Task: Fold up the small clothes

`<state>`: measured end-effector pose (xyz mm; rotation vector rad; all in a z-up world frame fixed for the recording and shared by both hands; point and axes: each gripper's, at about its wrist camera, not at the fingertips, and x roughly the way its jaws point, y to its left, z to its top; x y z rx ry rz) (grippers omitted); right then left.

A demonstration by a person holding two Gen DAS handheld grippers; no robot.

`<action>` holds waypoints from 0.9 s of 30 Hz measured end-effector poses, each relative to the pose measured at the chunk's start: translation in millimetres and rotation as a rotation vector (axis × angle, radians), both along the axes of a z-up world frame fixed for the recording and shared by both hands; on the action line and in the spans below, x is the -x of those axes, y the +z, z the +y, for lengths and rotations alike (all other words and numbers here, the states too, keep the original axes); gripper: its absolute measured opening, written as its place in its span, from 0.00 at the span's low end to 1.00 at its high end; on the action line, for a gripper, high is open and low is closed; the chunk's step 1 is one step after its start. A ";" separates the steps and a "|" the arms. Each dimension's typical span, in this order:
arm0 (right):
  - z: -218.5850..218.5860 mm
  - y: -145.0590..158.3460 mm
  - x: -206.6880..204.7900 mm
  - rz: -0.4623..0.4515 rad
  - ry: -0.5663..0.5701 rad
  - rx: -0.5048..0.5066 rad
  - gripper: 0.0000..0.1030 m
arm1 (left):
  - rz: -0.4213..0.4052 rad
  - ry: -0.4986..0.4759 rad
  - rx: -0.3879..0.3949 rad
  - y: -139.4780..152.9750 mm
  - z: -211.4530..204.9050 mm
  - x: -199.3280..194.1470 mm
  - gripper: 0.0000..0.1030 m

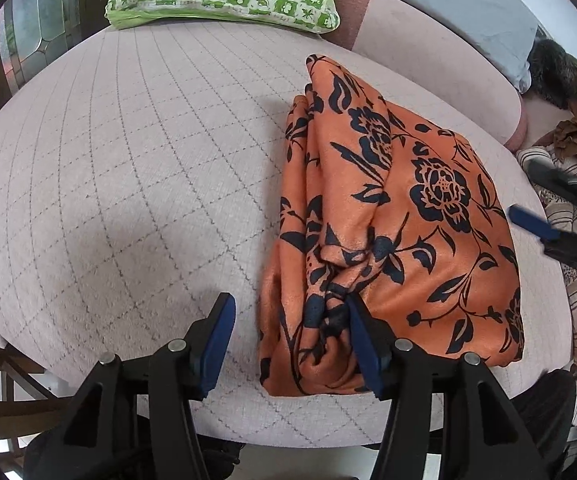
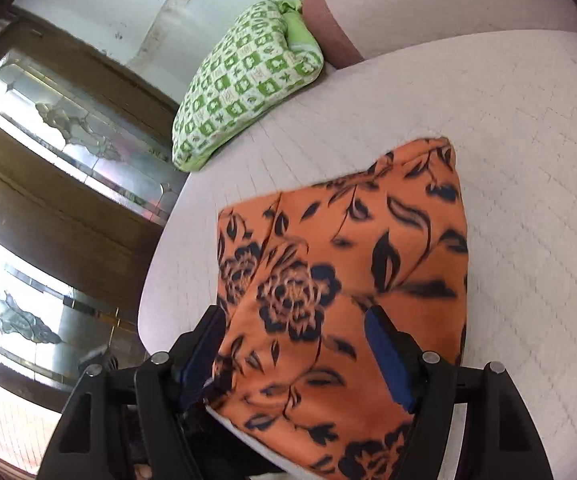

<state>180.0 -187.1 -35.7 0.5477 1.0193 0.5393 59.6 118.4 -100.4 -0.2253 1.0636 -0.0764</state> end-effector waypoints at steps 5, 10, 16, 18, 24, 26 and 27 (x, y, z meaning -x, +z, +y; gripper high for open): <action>-4.3 -33.0 -12.0 0.116 -0.011 0.003 0.75 | -0.011 -0.010 -0.015 7.8 -0.6 -0.2 0.56; 16.4 -11.1 8.5 0.031 0.049 0.040 0.75 | -0.011 -0.015 -0.032 12.7 -2.6 -1.6 0.56; 26.4 -28.9 7.8 0.054 0.053 0.122 0.76 | -0.025 -0.017 -0.047 22.4 -4.7 -6.1 0.56; 28.8 -23.5 13.2 0.041 0.062 0.145 0.76 | -0.032 -0.010 -0.054 26.6 -4.8 -9.1 0.56; 29.0 -31.1 20.3 0.020 0.089 0.151 0.76 | -0.041 -0.004 -0.062 37.5 -7.1 -22.3 0.56; 26.4 -32.5 20.2 0.027 0.086 0.139 0.77 | -0.042 -0.007 -0.061 41.2 -8.9 -30.7 0.56; 26.5 -32.3 20.1 0.028 0.089 0.139 0.77 | -0.042 -0.009 -0.059 43.5 -9.7 -36.2 0.57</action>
